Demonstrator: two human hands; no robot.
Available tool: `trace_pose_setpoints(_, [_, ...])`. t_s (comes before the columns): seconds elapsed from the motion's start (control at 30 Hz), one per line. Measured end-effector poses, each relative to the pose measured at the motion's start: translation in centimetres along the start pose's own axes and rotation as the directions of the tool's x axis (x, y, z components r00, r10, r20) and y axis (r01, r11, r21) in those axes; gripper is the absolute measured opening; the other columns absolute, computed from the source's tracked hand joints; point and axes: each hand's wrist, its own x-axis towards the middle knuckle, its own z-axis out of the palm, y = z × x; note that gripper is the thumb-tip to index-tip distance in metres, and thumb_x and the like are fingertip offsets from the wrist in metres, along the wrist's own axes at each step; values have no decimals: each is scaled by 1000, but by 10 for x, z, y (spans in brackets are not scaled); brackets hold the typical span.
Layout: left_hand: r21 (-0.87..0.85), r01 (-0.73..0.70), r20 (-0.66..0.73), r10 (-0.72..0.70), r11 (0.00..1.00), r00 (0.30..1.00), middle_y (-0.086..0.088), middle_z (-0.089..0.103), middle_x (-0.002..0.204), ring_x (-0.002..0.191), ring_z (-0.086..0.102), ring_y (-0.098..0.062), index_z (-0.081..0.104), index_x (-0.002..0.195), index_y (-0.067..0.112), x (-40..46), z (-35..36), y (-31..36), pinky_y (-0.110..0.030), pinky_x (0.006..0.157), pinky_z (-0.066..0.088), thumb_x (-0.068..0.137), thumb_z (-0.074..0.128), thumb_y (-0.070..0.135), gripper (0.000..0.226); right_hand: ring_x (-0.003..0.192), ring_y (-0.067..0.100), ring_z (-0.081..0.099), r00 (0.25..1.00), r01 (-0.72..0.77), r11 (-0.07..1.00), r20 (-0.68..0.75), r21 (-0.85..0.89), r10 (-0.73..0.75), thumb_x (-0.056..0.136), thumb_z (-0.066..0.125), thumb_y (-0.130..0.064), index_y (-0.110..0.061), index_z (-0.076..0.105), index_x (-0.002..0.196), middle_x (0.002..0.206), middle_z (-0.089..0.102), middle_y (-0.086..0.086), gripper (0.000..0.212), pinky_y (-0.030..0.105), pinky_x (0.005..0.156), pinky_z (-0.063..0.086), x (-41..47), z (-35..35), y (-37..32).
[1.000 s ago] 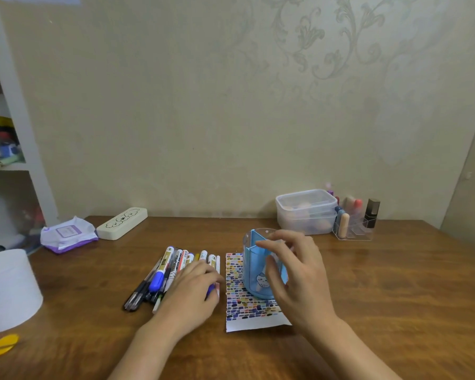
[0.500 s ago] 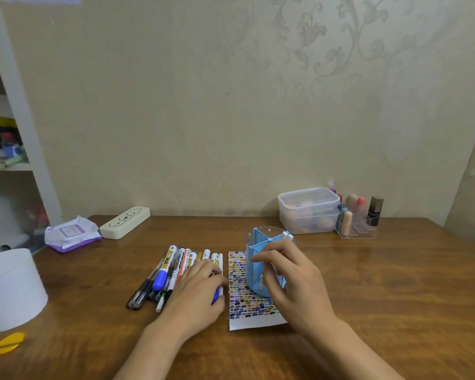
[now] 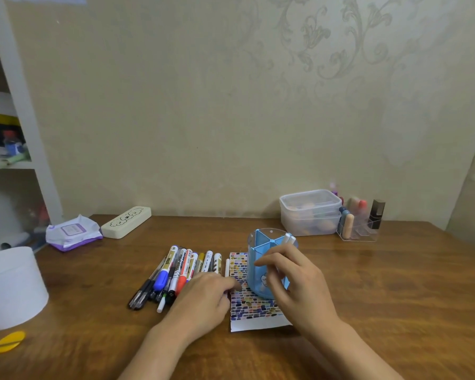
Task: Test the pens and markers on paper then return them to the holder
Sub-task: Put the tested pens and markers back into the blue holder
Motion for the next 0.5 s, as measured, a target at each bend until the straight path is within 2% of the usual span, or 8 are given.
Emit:
trace_pose_setpoints(0.1, [-24,-3,26,3,1000,1000,17,61,127,120,48,-3,62,127,38,-1,-2,2,-28,104,44,98,43,11,44,85,-2,57,1000,-11,1000,-3,-9,11,94,48,-26,-30,68,98,101,59,-19,21,15,66,45,1,-2,1])
trace_pose_setpoints(0.27, [-29,-54,9,54,998,998,19,58,128,122,46,1,64,125,36,1,-1,3,-22,105,41,96,45,1,49,86,0,58,1000,-19,1000,23,-11,19,94,45,-30,-31,68,98,102,59,-20,24,14,67,47,0,-2,1])
trace_pose_setpoints(0.5, [18,-88,48,87,996,995,23,56,116,115,41,3,67,116,37,0,3,-2,-27,104,39,96,47,16,35,82,0,58,998,-29,1000,51,6,28,94,45,-30,-33,67,98,101,58,-22,22,16,64,48,-1,1,0])
